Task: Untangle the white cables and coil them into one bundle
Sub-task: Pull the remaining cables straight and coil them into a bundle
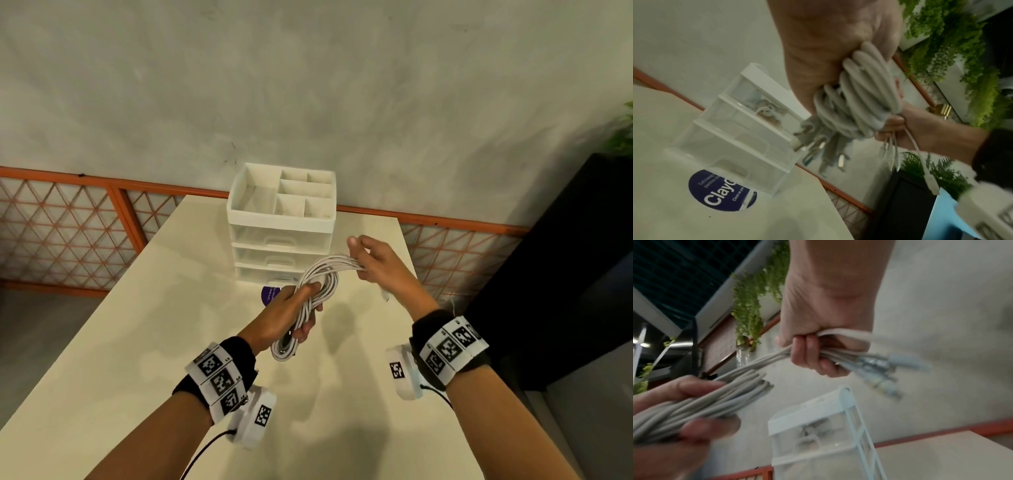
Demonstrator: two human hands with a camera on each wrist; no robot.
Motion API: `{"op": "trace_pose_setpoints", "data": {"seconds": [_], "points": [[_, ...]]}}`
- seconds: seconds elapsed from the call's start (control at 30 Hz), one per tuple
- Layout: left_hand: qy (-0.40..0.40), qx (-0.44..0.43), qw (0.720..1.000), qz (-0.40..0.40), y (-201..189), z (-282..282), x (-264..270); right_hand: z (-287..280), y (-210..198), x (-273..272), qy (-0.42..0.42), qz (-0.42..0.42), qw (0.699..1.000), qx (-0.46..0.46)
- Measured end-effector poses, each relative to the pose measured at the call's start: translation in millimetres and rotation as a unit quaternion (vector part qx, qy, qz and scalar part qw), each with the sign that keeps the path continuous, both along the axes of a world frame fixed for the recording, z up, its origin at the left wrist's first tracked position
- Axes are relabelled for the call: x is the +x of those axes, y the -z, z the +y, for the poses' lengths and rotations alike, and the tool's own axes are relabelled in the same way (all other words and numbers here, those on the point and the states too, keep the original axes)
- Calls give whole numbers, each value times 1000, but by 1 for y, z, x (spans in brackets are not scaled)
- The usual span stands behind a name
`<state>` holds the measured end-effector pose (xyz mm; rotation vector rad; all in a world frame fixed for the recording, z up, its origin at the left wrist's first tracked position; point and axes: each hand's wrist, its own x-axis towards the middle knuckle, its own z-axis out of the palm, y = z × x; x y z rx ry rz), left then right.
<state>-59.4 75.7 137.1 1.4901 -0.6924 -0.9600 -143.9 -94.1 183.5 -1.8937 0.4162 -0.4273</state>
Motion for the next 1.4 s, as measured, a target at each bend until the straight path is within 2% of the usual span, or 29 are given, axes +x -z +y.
{"op": "trace_pose_setpoints", "data": {"seconds": [0.03,0.1,0.2,0.27,0.37,0.47,0.57,0.63,0.77,0.9,1.03,1.13,1.2,1.27,1.3,1.33,1.4], "points": [[-14,-13,1000,3,-1,-1,0,3,6,-3,-9,-16,1000,12],[-46,-33,998,22,-2,-4,-1,16,23,-6,-1,-30,999,-21],[-78,-58,995,32,-5,-12,-5,42,43,-2,62,-49,993,-90],[-85,-81,993,16,-6,-15,-8,60,49,2,96,-71,989,-92],[-74,-113,991,-16,-3,-14,-9,71,46,1,92,-40,993,-60],[-64,-131,989,-16,2,-10,-3,62,36,-5,28,37,998,-37],[-37,-138,990,-7,3,-8,1,49,29,-11,-50,102,987,-117],[-7,-136,991,7,2,-9,2,46,26,-10,-52,93,984,-140],[29,-111,993,4,-1,-11,6,47,24,-4,5,39,984,-175],[57,-95,994,13,-5,-12,7,48,23,-1,22,31,989,-142],[77,-82,994,5,-4,-11,7,45,17,-4,23,33,999,9],[63,-65,996,27,3,-10,12,38,15,-8,9,37,996,76],[47,-65,996,29,5,-11,12,33,15,-9,-8,29,999,24],[15,-85,995,42,5,-14,10,28,16,-10,18,33,995,-93],[-2,-101,993,59,4,-16,7,26,19,-9,36,34,993,-103],[-17,-121,989,80,3,-18,5,27,22,-9,46,41,995,-74],[-29,-155,979,127,0,-23,0,32,29,-8,11,82,995,58]]}}
